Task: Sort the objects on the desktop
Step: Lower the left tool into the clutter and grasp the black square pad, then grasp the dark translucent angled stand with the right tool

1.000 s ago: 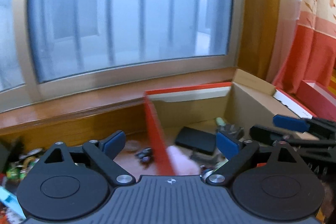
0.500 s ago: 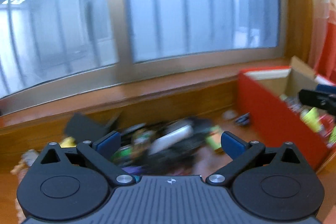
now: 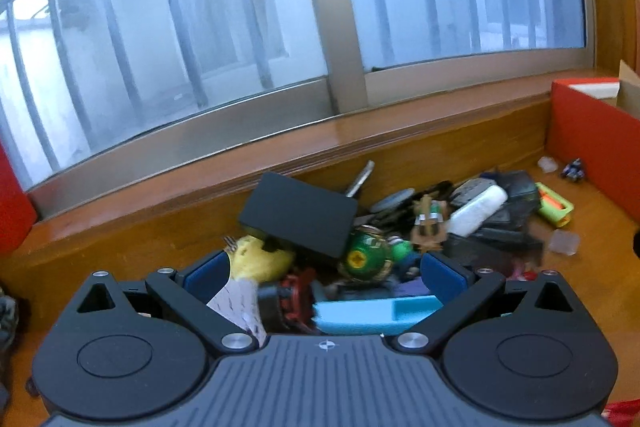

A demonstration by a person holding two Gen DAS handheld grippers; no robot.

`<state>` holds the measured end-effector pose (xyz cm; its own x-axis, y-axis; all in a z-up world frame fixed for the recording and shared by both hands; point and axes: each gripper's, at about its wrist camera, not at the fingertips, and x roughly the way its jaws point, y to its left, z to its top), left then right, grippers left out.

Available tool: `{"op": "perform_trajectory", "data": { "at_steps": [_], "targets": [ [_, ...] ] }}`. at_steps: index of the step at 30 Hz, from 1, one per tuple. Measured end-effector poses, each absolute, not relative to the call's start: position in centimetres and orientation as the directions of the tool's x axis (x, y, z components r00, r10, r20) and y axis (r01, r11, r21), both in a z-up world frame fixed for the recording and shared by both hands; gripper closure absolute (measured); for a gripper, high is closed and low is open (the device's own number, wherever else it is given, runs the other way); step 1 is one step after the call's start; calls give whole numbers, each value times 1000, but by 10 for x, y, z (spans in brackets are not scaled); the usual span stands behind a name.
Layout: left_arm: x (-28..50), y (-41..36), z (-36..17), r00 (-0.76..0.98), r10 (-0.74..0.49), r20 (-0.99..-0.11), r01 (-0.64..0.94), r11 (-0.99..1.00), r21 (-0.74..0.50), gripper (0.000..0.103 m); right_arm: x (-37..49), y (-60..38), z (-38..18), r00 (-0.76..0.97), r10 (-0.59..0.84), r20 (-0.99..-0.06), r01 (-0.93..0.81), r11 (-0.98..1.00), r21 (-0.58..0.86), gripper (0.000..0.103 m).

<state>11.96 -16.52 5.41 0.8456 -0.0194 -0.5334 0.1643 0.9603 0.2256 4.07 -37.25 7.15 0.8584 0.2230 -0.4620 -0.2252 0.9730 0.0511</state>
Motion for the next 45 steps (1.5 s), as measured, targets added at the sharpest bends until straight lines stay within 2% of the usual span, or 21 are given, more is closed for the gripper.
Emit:
{"op": "perform_trajectory", "data": {
  "at_steps": [10,20,30,33,38,45],
  "targets": [
    [165,-162,32,851,-6,-524,214,916,338,0,79,-343,45,791,259,-555,-238,965,111,22],
    [207,-164,16,839,-12,-544,258,889,379,0,102,-332,26,749,266,-607,-242,962,123,22],
    [220,-149,13,831,-53,-554,262,915,306,0,127,-320,19,736,292,-611,-273,954,127,22],
    [219,-145,13,822,-75,-565,266,927,263,8,130,-320,17,733,293,-613,-272,953,131,22],
    [204,-139,22,831,-104,-546,247,949,196,9,135,-321,13,730,295,-616,-269,953,138,25],
    [180,-122,49,852,-142,-504,214,973,87,9,144,-326,7,729,304,-613,-253,952,172,44]
  ]
}}
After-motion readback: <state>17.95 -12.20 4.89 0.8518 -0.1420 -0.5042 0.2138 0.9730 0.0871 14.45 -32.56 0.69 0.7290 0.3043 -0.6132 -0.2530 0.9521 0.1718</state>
